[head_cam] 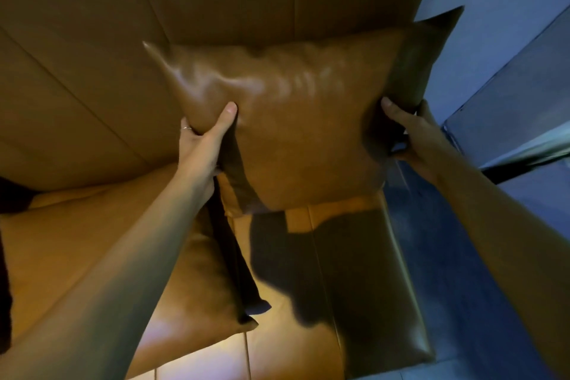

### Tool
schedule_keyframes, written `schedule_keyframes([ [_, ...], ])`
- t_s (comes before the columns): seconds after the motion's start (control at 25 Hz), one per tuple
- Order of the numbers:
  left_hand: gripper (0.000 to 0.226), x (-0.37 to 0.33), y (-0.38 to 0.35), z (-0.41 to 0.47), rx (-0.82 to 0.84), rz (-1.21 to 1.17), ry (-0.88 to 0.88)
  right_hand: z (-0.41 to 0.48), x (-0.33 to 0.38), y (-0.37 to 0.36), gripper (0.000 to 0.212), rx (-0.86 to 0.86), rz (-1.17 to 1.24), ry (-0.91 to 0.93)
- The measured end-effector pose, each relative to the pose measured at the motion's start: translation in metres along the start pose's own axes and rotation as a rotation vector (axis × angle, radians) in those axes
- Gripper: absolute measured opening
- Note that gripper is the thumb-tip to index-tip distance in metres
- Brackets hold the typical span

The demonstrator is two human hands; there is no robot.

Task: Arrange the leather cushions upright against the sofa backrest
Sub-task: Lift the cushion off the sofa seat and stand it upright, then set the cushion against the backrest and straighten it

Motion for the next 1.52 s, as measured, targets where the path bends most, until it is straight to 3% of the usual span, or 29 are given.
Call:
schedule_keyframes([
  [0.2,0.077,0.011,-0.004,0.013,0.048,-0.108,0.019,0.009,-0.016,-0.009,0.095,-0.004,0.104,0.022],
  [0.32,0.101,0.012,0.0,0.019,0.062,-0.051,0.013,0.008,-0.015,-0.01,0.107,-0.032,0.003,0.043],
  [0.44,0.109,0.006,0.005,0.019,0.071,0.133,-0.026,-0.004,-0.012,-0.011,0.109,-0.215,-0.226,0.124],
  [0.6,0.09,0.0,0.051,0.019,0.082,0.436,-0.143,-0.062,-0.006,-0.028,0.088,-0.541,-0.494,0.306],
  [0.76,0.079,0.007,0.133,0.026,0.018,0.718,-0.211,-0.115,-0.021,-0.126,0.085,-0.374,-0.957,0.468],
  [0.88,0.082,0.007,0.191,0.033,-0.017,0.764,-0.272,-0.142,-0.041,-0.213,0.08,-0.233,-1.082,0.605],
  [1.16,0.086,0.029,0.336,0.067,-0.166,0.887,-0.18,-0.167,-0.126,-0.372,0.091,-0.006,-1.199,0.531],
  [1.24,0.087,0.049,0.375,0.07,-0.208,0.848,-0.1,-0.165,-0.163,-0.397,0.094,0.051,-1.234,0.411],
  [1.36,0.073,0.085,0.409,0.077,-0.229,0.651,0.025,-0.153,-0.202,-0.406,0.081,0.075,-1.214,0.204],
  [1.52,0.074,0.108,0.417,0.087,-0.198,0.493,0.129,-0.146,-0.197,-0.405,0.061,0.004,-1.091,0.192],
])
Point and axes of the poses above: each hand's wrist, its own z-axis towards the middle knuckle, its own y-axis out of the back of the hand, x = y × z, the point moved 7 cm from there along z, towards the middle knuckle, and after that the axes turned 4 degrees about -x, right-handed, at the moved point
